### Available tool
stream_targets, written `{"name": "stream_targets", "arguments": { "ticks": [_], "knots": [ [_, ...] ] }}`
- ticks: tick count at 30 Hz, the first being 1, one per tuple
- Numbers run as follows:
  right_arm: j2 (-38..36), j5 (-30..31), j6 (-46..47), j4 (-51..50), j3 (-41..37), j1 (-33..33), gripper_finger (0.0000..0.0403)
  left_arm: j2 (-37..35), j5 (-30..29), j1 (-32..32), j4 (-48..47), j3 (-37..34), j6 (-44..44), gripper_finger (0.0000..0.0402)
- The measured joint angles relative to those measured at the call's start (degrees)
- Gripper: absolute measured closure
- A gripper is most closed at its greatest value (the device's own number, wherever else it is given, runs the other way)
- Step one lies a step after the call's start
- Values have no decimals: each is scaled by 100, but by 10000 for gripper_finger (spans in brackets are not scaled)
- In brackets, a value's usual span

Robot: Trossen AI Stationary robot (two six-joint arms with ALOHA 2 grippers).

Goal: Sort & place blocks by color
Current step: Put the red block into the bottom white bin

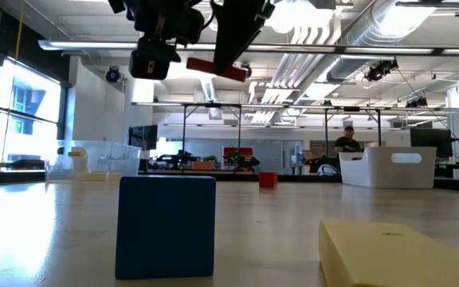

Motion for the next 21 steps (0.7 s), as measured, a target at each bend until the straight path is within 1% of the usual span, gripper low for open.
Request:
{"name": "stream_targets", "arguments": {
  "ticks": [4,10,17,21],
  "knots": [
    [0,164,-259,97,222,-24,333,1,-30,0,1,0,-42,213],
    [-2,223,-295,153,488,-210,333,0,-38,0,13,0,-42,213],
    [-2,205,-569,347,510,-247,333,0,-38,0,438,0,-45,213],
    [-2,241,-565,336,510,-249,333,0,-38,0,463,0,-52,221]
  ]
}}
